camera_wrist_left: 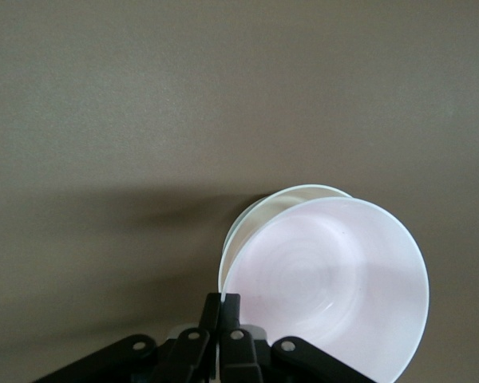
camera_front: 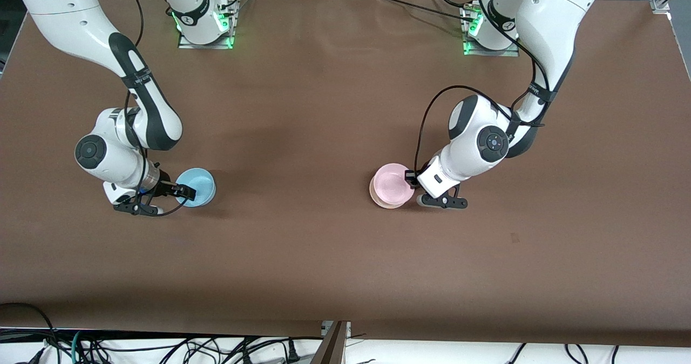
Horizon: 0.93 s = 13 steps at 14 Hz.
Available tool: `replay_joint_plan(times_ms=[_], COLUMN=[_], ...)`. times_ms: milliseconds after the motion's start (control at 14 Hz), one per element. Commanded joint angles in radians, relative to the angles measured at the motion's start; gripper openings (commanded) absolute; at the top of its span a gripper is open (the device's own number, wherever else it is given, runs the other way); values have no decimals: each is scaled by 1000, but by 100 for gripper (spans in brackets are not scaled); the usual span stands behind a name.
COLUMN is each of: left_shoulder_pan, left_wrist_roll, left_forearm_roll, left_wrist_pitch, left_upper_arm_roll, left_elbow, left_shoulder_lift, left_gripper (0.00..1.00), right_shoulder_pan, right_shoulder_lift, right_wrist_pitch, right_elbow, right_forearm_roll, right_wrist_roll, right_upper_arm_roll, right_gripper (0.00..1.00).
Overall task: Stack pink and blue bowls on white bowl
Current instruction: 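Lower the pink bowl onto the white bowl while the right gripper grasps the blue bowl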
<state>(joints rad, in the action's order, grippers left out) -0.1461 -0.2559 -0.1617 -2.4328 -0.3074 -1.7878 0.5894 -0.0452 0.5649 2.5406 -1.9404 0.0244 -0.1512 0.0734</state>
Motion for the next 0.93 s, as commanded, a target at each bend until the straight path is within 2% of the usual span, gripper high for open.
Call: replay_joint_plan(times_ms=[0,286,571,643,786,857], left_shoulder_pan=[-3,-4,-12,-12,-12,-12], left_wrist_roll=[-17,-19,-28,-28,-28,-28], left_forearm_roll=[25,25,25,25,25,25], left_wrist_pitch=[-26,-31,-41,-41,-41,-41], left_upper_arm_roll=[-4,-10,-10,-10,-10,-10], left_elbow=[-5,-4,-2,-1,1,1], left_shoulder_lift=[4,12,20,23,29,32], left_gripper=[0,0,0,0,0,9], right_shoulder_pan=[-5,-5,-5,-5,-5,-5], right_shoulder_lift=[-34,-63,-99,-97,-88,-86], right_wrist_pitch=[13,-51,-117,-118,-112,-111], right_elbow=[-38,-38,-38,-38,-38,-38], right_forearm_roll=[-6,-6,-5,-4,-4,-4], right_wrist_roll=[19,15,13,13,13,13], right_upper_arm_roll=[0,-1,-1,-1,-1,-1], right_gripper=[85,64,59,55,54,54])
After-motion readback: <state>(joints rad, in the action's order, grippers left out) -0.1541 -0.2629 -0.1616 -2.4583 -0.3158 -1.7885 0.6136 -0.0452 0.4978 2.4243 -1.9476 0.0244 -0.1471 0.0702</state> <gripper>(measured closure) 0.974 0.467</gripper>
